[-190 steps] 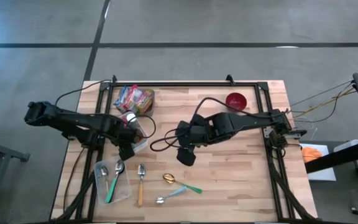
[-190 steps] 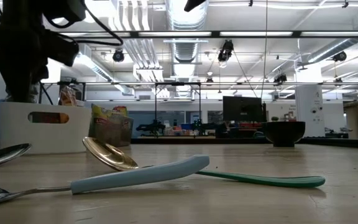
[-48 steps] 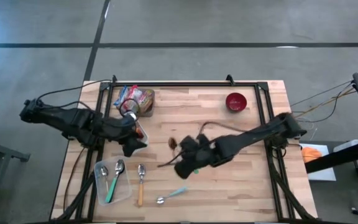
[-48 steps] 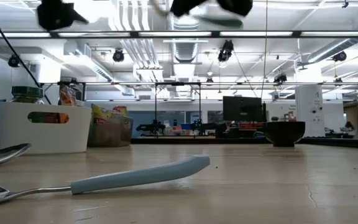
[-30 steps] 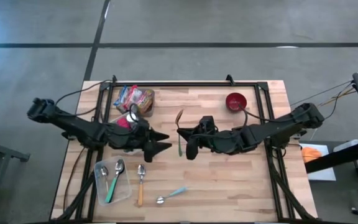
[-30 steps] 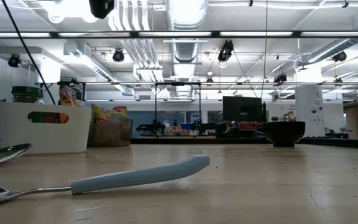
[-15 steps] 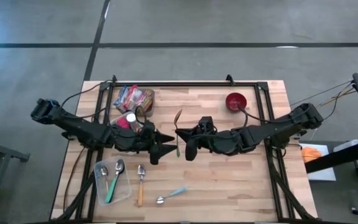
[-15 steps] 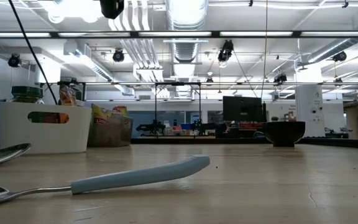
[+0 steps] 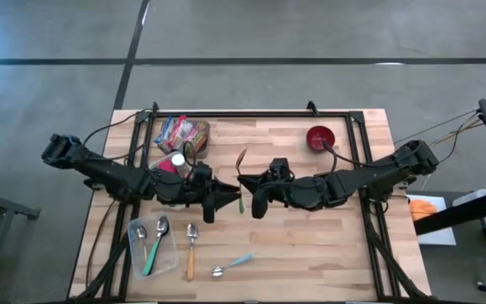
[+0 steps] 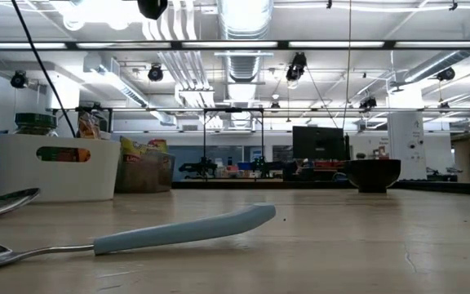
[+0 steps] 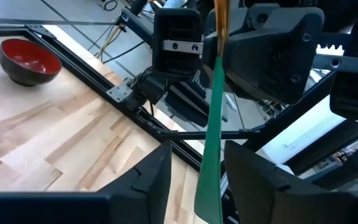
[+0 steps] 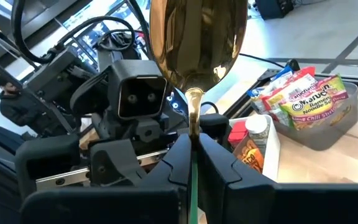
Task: Pick & Place Food Item
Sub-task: Put the green spoon into the transparent bin
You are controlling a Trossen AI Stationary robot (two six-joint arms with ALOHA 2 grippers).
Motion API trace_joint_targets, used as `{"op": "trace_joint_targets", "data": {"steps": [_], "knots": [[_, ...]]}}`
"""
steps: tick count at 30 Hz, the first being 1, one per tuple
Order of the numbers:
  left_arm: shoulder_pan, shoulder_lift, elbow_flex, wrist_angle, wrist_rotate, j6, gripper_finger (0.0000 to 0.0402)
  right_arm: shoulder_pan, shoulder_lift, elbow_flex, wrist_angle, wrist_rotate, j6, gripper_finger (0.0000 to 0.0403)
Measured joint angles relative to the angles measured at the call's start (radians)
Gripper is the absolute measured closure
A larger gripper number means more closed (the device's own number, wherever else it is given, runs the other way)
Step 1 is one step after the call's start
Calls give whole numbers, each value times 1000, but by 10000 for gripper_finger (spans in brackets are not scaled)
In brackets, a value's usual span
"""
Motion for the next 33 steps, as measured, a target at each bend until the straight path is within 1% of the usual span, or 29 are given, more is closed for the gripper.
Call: {"op": "trace_joint_targets", "data": {"steps": [5, 12, 15, 17, 19, 21, 24, 25, 28, 33], "knots": [[17, 0, 0, -1, 38, -35, 255, 0, 0, 0, 1, -15, -6, 395], [34, 0, -1, 0, 54, -43, 229, -1, 0, -1, 25, -15, -26, 395], [38, 0, -1, 0, 54, -43, 230, -1, 0, -1, 25, -15, -27, 395], [42, 0, -1, 2, 55, -42, 245, -1, 0, -1, 25, -16, -29, 395], [42, 0, -1, 6, 56, -25, 273, -1, 0, -1, 24, -16, -30, 395], [42, 0, 0, 10, 57, -16, 310, -1, 0, -2, 24, -16, -33, 395], [42, 0, 0, 12, 57, -12, 376, -2, 0, -5, 24, -16, -32, 395], [42, 0, 0, 13, 57, -11, 386, -2, 0, -6, 23, -15, -32, 395], [42, 0, 0, 18, 57, 4, 398, -2, 0, -7, 25, -16, -31, 395], [42, 0, 0, 23, 56, 10, 400, -3, 0, -7, 26, -15, -31, 395]]}}
